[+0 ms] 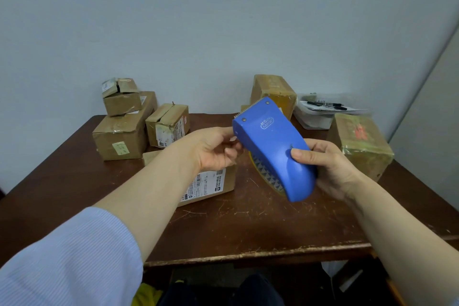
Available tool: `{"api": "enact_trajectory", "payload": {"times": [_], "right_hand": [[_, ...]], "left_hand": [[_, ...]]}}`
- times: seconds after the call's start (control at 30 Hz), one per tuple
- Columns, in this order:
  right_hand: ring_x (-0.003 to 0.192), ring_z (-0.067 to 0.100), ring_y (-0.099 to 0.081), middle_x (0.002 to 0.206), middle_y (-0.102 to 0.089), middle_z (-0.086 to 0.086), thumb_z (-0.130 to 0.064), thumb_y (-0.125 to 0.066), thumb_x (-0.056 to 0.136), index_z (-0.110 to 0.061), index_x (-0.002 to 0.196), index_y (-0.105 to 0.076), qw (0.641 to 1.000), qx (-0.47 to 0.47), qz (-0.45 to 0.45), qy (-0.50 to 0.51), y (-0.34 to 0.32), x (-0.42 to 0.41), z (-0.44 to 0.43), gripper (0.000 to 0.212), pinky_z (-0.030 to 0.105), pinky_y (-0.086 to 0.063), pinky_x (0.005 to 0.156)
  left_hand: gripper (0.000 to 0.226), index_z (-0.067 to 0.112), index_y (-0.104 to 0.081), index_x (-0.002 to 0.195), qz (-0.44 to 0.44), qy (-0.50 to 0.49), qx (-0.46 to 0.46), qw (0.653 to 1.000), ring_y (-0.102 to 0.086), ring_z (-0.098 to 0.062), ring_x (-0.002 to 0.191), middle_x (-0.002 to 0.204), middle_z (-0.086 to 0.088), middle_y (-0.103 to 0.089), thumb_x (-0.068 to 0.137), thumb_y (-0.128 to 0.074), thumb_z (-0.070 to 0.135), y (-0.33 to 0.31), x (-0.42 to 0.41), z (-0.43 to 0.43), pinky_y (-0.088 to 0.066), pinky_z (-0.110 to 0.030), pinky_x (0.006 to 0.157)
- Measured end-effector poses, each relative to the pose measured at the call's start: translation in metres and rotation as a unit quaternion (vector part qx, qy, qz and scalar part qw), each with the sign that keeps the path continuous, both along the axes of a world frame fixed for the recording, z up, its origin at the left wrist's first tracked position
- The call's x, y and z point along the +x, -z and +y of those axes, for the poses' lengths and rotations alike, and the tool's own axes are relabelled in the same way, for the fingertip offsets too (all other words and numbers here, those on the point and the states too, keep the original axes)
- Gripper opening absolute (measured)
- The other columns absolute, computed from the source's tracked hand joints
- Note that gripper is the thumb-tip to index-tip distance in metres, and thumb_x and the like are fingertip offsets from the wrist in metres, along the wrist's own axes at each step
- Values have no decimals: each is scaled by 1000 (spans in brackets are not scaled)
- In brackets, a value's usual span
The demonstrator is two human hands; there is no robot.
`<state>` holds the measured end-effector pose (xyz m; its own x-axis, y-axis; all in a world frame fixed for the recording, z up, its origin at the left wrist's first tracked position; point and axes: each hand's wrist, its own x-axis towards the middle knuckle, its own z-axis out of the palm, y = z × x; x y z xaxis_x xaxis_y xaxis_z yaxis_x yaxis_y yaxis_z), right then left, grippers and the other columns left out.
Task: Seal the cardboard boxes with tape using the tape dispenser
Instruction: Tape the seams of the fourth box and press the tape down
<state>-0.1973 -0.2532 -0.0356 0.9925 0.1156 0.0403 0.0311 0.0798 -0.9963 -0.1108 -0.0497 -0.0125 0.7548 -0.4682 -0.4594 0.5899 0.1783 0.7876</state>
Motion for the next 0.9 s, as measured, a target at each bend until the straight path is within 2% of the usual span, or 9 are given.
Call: {"api": "enact_trajectory", "payload": {"times": [0.1, 0.2, 0.27, 0.43, 0.53, 0.63, 0.7, 0.83, 0.9], "right_hand": [[66, 21, -68, 79, -72, 10, -47, -92, 32, -11, 74, -76, 1000, -21, 16, 10, -2, 0, 5, 58, 27, -55, 61], [61, 18, -67, 75, -72, 10, -34, -87, 54, -11, 69, -75, 997, -59, 41, 14, -11, -5, 12, 29, 24, -53, 56], [59, 18, -67, 72, -72, 9, -28, -83, 60, -12, 65, -73, 995, -78, 54, 25, -16, -9, 18, 19, 23, -53, 55], [60, 20, -65, 72, -72, 10, -40, -72, 58, -3, 75, -69, 987, -108, 79, 86, -23, -18, 30, 40, 26, -51, 58], [55, 22, -64, 69, -70, 14, -40, -73, 56, 3, 78, -68, 982, -97, 104, 127, -22, -30, 28, 49, 25, -49, 53], [52, 20, -64, 67, -71, 13, -39, -72, 61, 2, 74, -69, 981, -68, 122, 132, -17, -41, 35, 43, 23, -49, 51], [54, 18, -66, 68, -72, 11, -38, -71, 69, 0, 74, -71, 982, -70, 125, 123, -14, -41, 45, 38, 23, -50, 52], [56, 15, -68, 67, -72, 6, -35, -71, 79, -3, 75, -71, 981, -81, 130, 122, -8, -32, 57, 32, 23, -51, 51], [58, 15, -68, 68, -73, 5, -34, -71, 80, -4, 75, -71, 980, -82, 136, 120, -6, -29, 59, 30, 24, -53, 54]], "left_hand": [[22, 6, -54, 73, -48, -10, 65, 997, -41, -7, 55, 67, -5, -49, 94, -49, 4, 3, 4, 1, -25, -11, 32], [25, 4, -58, 68, -165, -43, 166, 971, -41, -9, 42, 56, -6, -51, 89, -51, -7, 6, 14, 8, -28, -15, 34], [17, 2, -64, 73, -200, -41, 205, 957, -43, -8, 37, 47, -3, -54, 90, -58, -1, 6, 21, 17, -35, -16, 36], [13, -1, -66, 78, -247, -27, 246, 937, -50, -10, 40, 57, -8, -61, 87, -66, 8, 1, 38, 21, -50, -18, 45], [16, 2, -64, 74, -297, -64, 310, 901, -52, -12, 50, 64, -8, -60, 84, -71, 12, -2, 63, 31, -50, -21, 54], [18, 1, -67, 75, -331, -58, 352, 874, -53, -15, 57, 65, -7, -64, 82, -74, 17, 0, 78, 32, -49, -26, 64], [19, 4, -64, 70, -339, -50, 364, 866, -51, -11, 51, 58, -3, -61, 82, -74, 17, 4, 85, 24, -49, -21, 57], [20, 10, -61, 70, -344, -27, 388, 855, -51, -12, 56, 64, -4, -58, 84, -72, 19, 12, 97, 17, -48, -20, 54], [20, 11, -60, 70, -343, -14, 408, 846, -51, -10, 55, 62, -2, -57, 86, -69, 18, 15, 100, 16, -48, -14, 47]]}}
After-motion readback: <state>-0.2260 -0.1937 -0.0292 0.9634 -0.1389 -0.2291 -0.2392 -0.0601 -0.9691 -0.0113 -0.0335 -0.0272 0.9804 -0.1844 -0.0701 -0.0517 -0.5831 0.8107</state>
